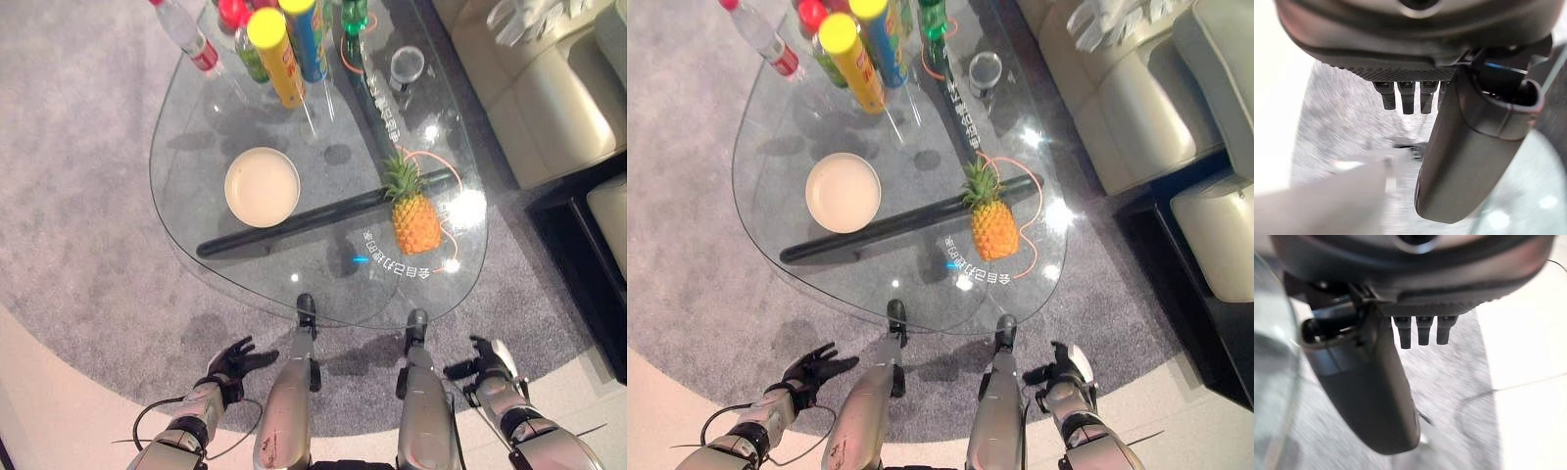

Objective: Pick up the fruit to the plate

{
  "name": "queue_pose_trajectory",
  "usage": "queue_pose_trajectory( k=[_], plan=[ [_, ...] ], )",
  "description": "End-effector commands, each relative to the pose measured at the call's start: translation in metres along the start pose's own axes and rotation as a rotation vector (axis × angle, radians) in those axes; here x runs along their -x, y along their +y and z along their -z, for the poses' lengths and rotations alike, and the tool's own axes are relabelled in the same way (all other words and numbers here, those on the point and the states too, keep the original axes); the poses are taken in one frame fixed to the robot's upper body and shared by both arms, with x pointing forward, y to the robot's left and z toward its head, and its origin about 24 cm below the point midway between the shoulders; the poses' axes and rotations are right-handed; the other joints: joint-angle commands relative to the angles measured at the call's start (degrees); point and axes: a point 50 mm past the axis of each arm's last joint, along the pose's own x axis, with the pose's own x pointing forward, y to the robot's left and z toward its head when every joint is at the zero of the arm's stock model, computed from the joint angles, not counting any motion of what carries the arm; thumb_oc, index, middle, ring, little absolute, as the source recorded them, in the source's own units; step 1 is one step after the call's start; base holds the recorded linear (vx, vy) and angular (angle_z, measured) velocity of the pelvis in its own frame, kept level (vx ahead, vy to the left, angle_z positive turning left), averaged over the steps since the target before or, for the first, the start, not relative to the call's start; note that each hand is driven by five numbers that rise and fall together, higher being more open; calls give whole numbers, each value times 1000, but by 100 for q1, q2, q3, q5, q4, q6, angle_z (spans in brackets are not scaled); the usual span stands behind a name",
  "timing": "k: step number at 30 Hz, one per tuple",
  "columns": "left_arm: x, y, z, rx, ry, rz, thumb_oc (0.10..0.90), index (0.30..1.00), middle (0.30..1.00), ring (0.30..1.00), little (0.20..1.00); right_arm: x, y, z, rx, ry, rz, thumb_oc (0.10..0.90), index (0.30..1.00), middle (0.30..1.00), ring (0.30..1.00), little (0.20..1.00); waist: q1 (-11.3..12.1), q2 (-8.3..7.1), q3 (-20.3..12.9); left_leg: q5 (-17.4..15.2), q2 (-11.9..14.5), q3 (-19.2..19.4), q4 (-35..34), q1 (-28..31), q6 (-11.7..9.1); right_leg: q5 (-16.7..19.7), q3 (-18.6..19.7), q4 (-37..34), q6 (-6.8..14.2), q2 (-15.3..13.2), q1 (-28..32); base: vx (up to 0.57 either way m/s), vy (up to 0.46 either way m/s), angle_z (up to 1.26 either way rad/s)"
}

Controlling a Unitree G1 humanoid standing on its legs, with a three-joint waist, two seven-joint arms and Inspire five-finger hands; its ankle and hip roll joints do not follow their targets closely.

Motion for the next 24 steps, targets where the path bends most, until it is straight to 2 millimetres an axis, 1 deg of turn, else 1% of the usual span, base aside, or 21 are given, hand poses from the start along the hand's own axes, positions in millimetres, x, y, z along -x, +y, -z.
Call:
queue_pose_trajectory(
  k=[1,4,6,7,10,11,13,14,17,20,24],
  plan=[
    [1,12,-32,196,-178,-49,800,900,900,900,900,-2,-15,-6,-90,-41,126,800,900,900,900,900,119,-324,63,-683,-192,53,861,-613,-62,62,-22,619,-306,133,-1040,-61,-103,12],
    [-1,4,-48,200,-259,-45,800,900,900,900,900,-3,-16,-32,-214,-120,177,800,900,900,900,900,155,-353,63,-731,-233,-1,1155,-979,-24,43,-22,872,-322,155,-1391,-44,-62,11],
    [-2,2,-55,208,-293,-51,800,900,900,900,900,-5,-22,-45,-266,-170,208,800,900,900,900,900,144,-379,63,-799,-237,-14,1397,-1159,-8,8,-4,1041,-338,157,-1560,-20,-18,6],
    [-2,2,-56,208,-298,-53,800,900,900,900,900,-5,-23,-46,-273,-177,211,800,900,900,900,900,144,-383,63,-816,-239,-16,1454,-1197,-4,3,-1,1074,-339,155,-1593,-10,-22,8],
    [-2,0,-72,209,-338,-78,800,900,900,900,900,-7,-34,-64,-326,-234,235,800,900,900,900,900,146,-443,63,-948,-192,-37,1847,-1500,0,-85,6,1362,-353,147,-1856,4,-30,10],
    [-2,0,-73,210,-342,-77,800,900,900,900,900,-7,-35,-66,-329,-238,236,800,900,900,900,900,146,-442,63,-919,-190,-40,1843,-1532,3,-54,6,1350,-358,149,-1883,-5,-23,7],
    [-1,1,-82,206,-364,-89,800,900,900,900,900,-8,-42,-77,-354,-282,244,800,900,900,900,900,143,-475,63,-972,-154,-60,2018,-1687,14,-112,33,1501,-387,188,-2048,0,0,0],
    [-1,2,-84,206,-367,-90,800,900,900,900,900,-7,-43,-79,-366,-294,244,800,900,900,900,900,148,-492,63,-1025,-140,-62,2101,-1737,14,-157,34,1579,-382,197,-2101,15,-28,-6],
    [-1,0,-87,196,-376,-91,800,900,900,900,900,-5,-45,-87,-409,-329,257,800,900,900,900,900,145,-514,63,-1046,-135,-97,2188,-1870,27,-168,54,1665,-390,238,-2249,10,-34,-10],
    [-1,-1,-85,182,-369,-83,800,900,900,900,900,-5,-51,-95,-441,-360,271,800,900,900,900,900,162,-506,63,-1049,-154,-132,2214,-1960,24,-158,49,1678,-392,249,-2345,3,-16,-3],
    [-1,0,-81,166,-359,-75,800,900,900,900,900,-6,-57,-97,-463,-366,302,800,900,900,900,900,185,-491,63,-1039,-162,-151,2183,-1973,16,-129,29,1639,-386,238,-2361,0,0,0]
  ],
)
